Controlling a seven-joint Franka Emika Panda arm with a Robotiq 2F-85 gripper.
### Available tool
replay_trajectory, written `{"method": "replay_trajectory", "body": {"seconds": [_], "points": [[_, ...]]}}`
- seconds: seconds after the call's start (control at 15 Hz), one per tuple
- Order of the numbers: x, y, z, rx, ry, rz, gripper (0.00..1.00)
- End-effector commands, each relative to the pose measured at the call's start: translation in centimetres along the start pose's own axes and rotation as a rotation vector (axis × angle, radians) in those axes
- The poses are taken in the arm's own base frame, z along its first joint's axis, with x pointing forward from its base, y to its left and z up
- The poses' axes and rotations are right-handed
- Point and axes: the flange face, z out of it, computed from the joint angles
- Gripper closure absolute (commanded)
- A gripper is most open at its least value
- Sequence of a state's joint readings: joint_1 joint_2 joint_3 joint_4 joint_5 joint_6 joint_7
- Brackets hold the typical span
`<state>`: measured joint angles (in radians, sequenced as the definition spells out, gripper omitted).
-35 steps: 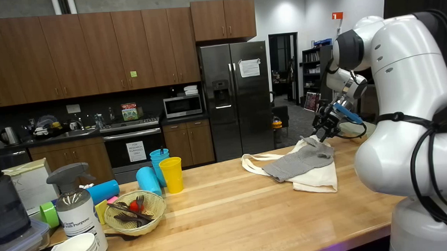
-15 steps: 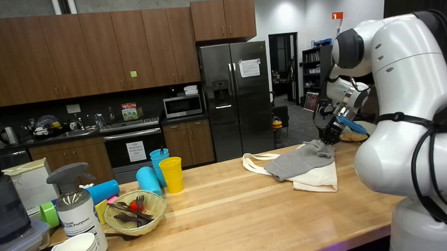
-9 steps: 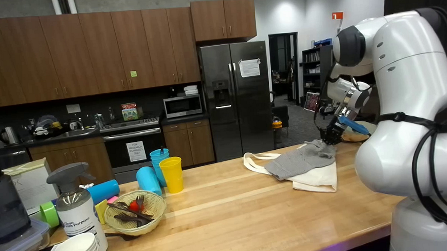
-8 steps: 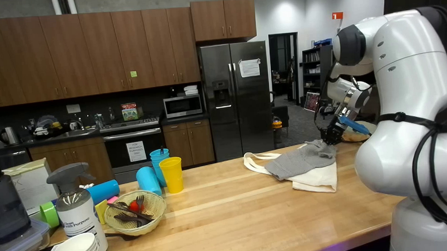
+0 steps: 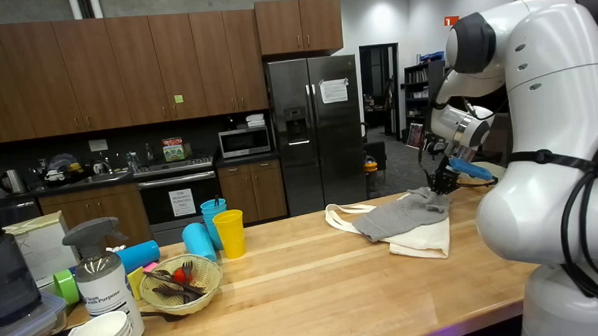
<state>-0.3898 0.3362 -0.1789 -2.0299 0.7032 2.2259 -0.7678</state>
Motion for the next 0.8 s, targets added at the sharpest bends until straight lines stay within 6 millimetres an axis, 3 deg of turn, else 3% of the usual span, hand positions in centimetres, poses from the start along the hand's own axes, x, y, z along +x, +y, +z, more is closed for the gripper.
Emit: {"method": "replay_trajectory", "body": {"seconds": [0.0,0.2,0.73], "points": [[-3.5,0.1,3.1,-0.043,0.011,0.008,0.99],[-3.6,0.6,3.4,-0.043,0.037,0.005,0.99],[-2.4,4.5,5.0,-0.023,0.014,-0.007,0.99]]}}
